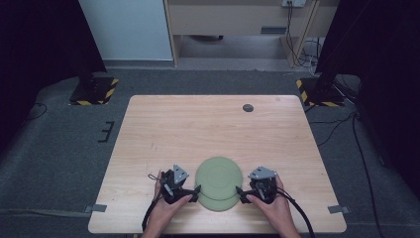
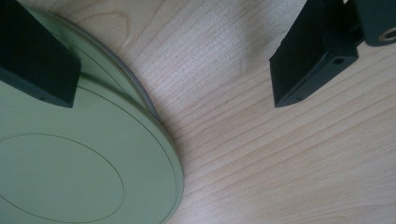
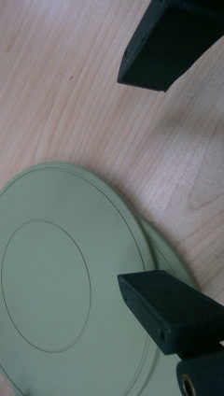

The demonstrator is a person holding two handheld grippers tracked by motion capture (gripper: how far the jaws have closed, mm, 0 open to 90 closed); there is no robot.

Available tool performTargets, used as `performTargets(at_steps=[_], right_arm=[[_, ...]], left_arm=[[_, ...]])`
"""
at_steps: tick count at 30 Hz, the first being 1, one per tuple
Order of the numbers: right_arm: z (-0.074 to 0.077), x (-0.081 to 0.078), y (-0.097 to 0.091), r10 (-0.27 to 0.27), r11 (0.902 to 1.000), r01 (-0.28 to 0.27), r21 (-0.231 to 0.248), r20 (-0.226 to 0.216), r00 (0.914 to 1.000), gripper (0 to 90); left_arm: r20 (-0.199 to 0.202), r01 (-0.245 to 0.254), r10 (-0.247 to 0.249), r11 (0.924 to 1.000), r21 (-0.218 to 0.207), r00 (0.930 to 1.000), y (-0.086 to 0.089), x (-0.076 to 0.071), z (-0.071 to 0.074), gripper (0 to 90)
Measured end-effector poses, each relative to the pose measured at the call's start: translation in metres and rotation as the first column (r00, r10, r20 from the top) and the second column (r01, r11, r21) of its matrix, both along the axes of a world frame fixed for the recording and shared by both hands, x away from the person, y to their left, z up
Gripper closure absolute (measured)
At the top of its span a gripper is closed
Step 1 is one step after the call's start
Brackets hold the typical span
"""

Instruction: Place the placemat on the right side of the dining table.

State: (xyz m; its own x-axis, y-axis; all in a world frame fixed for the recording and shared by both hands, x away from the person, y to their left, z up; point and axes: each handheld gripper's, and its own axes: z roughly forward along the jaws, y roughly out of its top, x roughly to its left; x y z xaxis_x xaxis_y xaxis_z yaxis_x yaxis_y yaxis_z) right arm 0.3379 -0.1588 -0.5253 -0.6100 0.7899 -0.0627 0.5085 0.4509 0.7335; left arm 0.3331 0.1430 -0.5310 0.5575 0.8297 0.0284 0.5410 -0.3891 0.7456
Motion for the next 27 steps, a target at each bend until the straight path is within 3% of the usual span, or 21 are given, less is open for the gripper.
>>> performTargets(at_steps=[14,18,24,27], right_arm=[[-0.001,0.002,-0.004,0.007,0.9999,-0.007,0.011,-0.023,0.9997,7.2],[0.004,0.002,-0.005,0.053,0.9984,-0.053,-0.018,-0.048,0.9975,10.2],[0.014,0.001,-0.005,0.068,0.9969,-0.069,-0.037,-0.037,0.997,9.8],[0.025,0.01,-0.003,0.074,0.9957,-0.076,-0.053,-0.031,0.9967,10.3]], left_arm=[[0.001,0.012,-0.012,0.9999,0.0,0.9999,-0.001,-0.002,0.0,2.4],[0.001,0.017,-0.017,0.9998,0.003,0.9999,-0.002,-0.003,0.0,2.4],[0.002,0.013,-0.013,0.9999,0.001,0.9999,-0.003,-0.002,0.0,0.9],[0.004,0.01,-0.01,0.9999,0.001,0.9999,-0.003,-0.001,-0.001,0.7]])
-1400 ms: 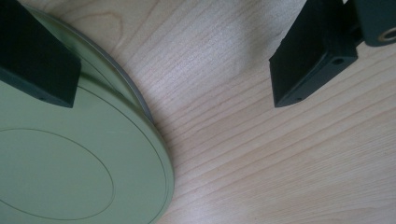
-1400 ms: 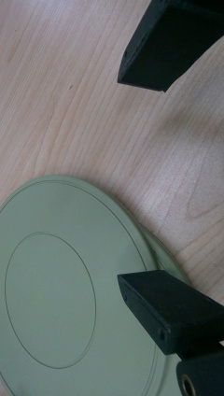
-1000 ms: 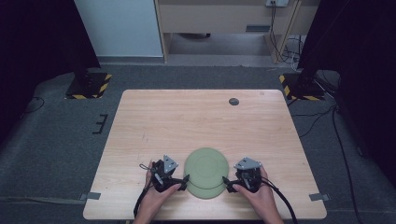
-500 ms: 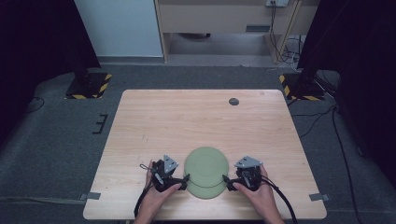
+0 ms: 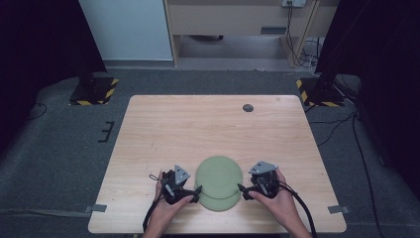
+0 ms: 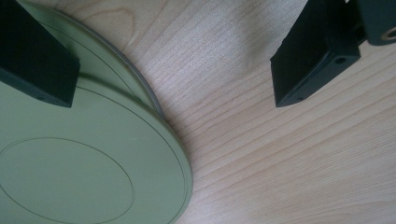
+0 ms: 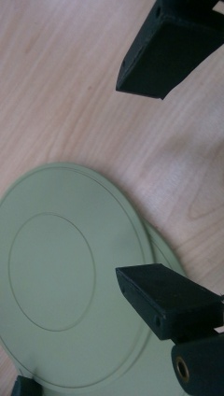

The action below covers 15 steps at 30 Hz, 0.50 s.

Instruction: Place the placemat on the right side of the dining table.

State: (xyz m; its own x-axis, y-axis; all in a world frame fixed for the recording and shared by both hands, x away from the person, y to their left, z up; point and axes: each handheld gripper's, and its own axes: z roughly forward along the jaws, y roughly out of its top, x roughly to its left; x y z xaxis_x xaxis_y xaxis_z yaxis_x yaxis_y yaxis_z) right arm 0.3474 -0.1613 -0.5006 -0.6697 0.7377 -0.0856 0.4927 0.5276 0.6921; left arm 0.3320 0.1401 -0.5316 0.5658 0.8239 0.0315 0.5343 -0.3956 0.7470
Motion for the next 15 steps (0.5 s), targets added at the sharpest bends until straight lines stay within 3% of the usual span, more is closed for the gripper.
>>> performTargets(at_steps=[7,8,10,11,12,15], right_arm=[[0.013,0.023,0.009,0.035,0.9971,-0.036,-0.067,-0.013,0.9993,14.1],[0.016,0.032,0.012,0.046,0.9962,-0.048,-0.072,-0.035,0.9983,14.9],[0.016,0.035,0.014,0.052,0.9957,-0.055,-0.075,-0.043,0.9977,16.5],[0.018,0.044,0.019,0.088,0.9919,-0.095,-0.084,-0.078,0.993,19.7],[0.018,0.046,0.021,0.092,0.991,-0.1,-0.089,-0.091,0.9917,19.7],[0.017,0.056,0.029,0.103,0.987,-0.115,-0.112,-0.107,0.9889,20.4]], left_arm=[[0.005,-0.001,0.001,1.0,0.004,1.0,-0.001,0.0,0.0,1.5],[0.004,0.001,-0.001,1.0,0.004,1.0,-0.001,-0.001,0.001,1.8],[0.005,0.0,0.0,1.0,0.003,1.0,-0.001,-0.001,0.001,1.8],[0.004,0.001,-0.001,1.0,0.007,1.0,-0.001,-0.002,0.001,2.2],[0.005,0.002,-0.002,1.0,0.008,1.0,-0.001,-0.002,0.001,2.5],[0.002,0.016,-0.016,0.9998,0.011,0.9999,-0.002,-0.004,0.002,2.4]])
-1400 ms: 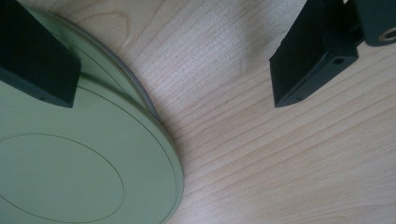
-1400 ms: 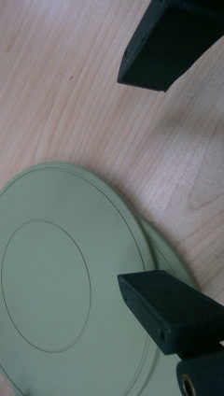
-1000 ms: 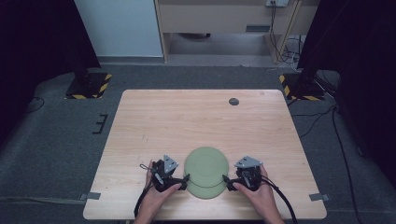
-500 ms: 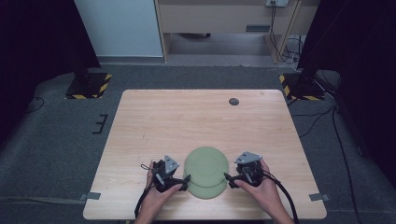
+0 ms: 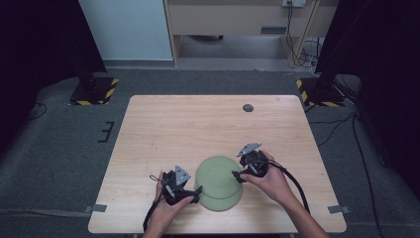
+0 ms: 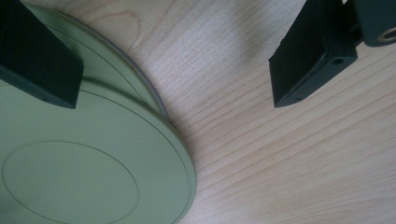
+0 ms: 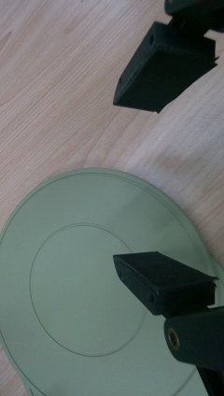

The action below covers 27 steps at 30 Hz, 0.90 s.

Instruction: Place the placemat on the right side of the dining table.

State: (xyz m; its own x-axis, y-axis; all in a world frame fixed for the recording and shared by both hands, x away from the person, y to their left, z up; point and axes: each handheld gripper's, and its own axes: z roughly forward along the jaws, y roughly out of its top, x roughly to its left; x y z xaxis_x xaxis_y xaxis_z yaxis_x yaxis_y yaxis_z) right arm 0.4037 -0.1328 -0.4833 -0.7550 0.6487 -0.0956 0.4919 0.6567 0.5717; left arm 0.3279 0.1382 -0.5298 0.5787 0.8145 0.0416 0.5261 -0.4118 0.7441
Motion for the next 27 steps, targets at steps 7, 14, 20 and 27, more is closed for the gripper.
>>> performTargets(at_steps=[7,14,20,27], right_arm=[[0.0,0.016,0.008,-0.009,0.9997,0.01,0.024,-0.028,0.9996,22.6],[-0.004,0.025,0.008,-0.031,0.9981,0.035,0.051,-0.068,0.9972,23.3],[-0.008,0.027,0.01,-0.029,0.9983,0.034,0.047,-0.102,0.9944,23.8],[-0.009,0.03,0.013,-0.007,0.9964,0.018,0.082,-0.123,0.9924,24.7]], left_arm=[[-0.001,0.01,-0.01,0.9999,0.002,0.9999,-0.001,-0.002,0.0,2.2],[0.005,0.011,-0.011,0.9999,0.002,0.9999,-0.003,-0.003,0.0,2.2],[0.008,0.009,-0.009,1.0,0.004,0.9999,-0.005,-0.003,-0.001,1.7],[0.009,0.007,-0.007,1.0,0.006,0.9999,-0.005,-0.002,-0.001,0.4]])
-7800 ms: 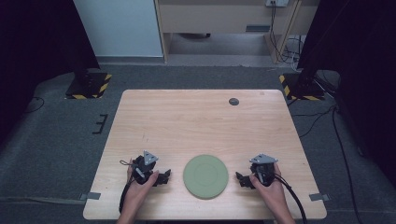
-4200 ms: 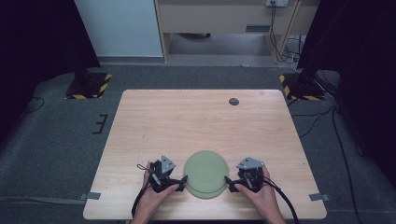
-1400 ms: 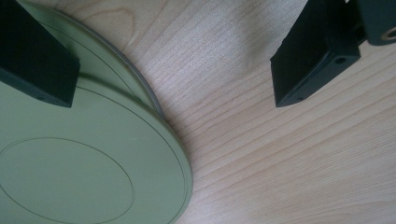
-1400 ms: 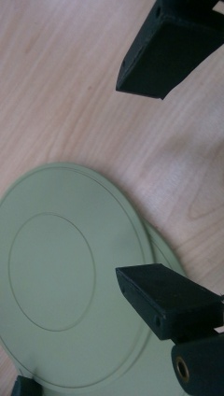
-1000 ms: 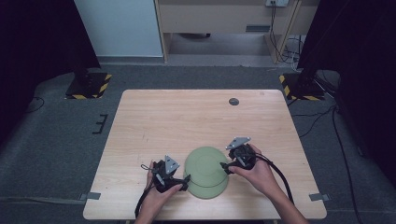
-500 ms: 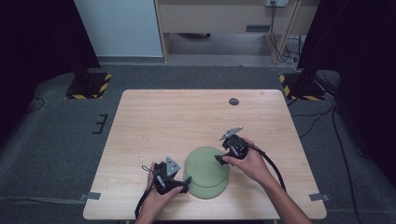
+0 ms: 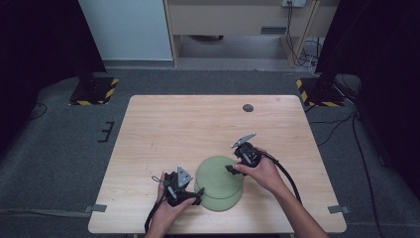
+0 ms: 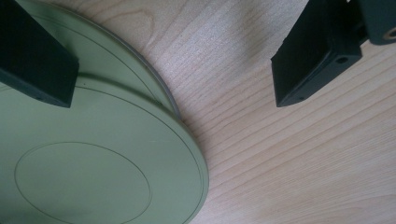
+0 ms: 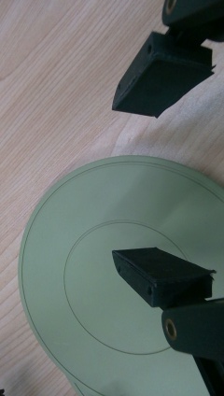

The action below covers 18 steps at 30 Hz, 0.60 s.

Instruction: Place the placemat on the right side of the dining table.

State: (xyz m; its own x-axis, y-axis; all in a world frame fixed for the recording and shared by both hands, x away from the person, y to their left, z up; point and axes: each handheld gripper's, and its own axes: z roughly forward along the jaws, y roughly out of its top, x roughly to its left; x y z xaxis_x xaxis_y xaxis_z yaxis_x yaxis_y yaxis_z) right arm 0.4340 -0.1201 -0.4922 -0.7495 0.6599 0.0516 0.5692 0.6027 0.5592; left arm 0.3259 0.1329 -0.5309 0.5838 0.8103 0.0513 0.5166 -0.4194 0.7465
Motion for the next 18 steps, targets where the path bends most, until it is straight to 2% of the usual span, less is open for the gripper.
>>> performTargets(at_steps=[9,18], right_arm=[[-0.004,0.002,0.004,0.001,1.0,-0.001,0.006,-0.025,0.9997,28.5],[-0.009,0.005,0.01,0.001,0.999,0.002,0.044,-0.069,0.9976,26.8]], left_arm=[[-0.001,-0.001,0.001,1.0,0.0,1.0,0.0,0.0,0.0,0.6],[0.001,-0.002,0.002,1.0,0.002,1.0,0.0,-0.001,0.0,0.5]])
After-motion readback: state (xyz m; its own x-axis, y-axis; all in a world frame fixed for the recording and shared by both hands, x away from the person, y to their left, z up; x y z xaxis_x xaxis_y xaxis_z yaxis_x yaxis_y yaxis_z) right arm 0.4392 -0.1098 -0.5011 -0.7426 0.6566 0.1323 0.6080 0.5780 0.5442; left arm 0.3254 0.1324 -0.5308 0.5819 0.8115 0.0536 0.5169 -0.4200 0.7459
